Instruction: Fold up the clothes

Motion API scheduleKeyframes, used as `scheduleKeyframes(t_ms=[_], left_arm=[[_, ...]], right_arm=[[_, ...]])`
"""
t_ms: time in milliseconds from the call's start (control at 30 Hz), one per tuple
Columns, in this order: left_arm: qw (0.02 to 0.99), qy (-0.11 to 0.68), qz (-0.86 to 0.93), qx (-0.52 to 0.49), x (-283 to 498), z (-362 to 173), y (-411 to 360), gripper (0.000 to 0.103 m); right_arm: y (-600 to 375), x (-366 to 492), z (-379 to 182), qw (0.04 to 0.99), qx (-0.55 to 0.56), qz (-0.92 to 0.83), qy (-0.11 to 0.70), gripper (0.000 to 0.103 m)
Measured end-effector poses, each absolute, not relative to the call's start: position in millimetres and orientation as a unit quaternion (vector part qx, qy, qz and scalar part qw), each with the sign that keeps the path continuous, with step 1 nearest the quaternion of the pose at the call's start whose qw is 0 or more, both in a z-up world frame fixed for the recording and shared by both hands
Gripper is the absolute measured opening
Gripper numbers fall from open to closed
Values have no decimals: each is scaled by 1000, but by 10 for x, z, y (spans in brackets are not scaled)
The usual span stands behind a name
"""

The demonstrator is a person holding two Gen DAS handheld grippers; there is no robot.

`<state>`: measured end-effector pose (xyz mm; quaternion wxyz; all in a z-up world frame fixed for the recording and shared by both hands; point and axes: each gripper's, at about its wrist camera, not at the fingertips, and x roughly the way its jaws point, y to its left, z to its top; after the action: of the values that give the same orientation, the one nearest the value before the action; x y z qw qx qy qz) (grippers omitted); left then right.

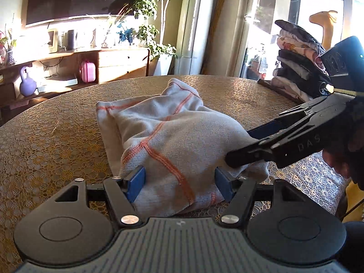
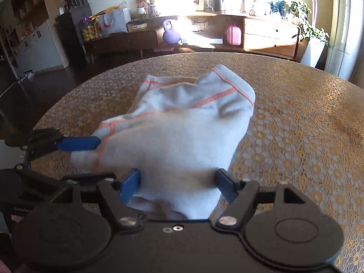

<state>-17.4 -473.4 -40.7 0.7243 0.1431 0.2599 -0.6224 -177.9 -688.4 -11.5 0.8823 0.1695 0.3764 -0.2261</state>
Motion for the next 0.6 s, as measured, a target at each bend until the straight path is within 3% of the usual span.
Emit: scheduleKeyframes(t_ms=[167, 400, 600], left_arm=[[732, 268, -604, 165, -251, -395, -4776, 75], [749, 310, -576, 105, -317, -124, -4524, 86], [770, 343, -527, 103, -503, 42, -4305, 86]], right_arm=[[-6889, -1785, -171, 877, 187, -235, 375, 103], [-6749, -2186, 144, 884, 238, -260, 307, 103], [-6520, -2457, 395, 881, 254, -274, 292, 103]])
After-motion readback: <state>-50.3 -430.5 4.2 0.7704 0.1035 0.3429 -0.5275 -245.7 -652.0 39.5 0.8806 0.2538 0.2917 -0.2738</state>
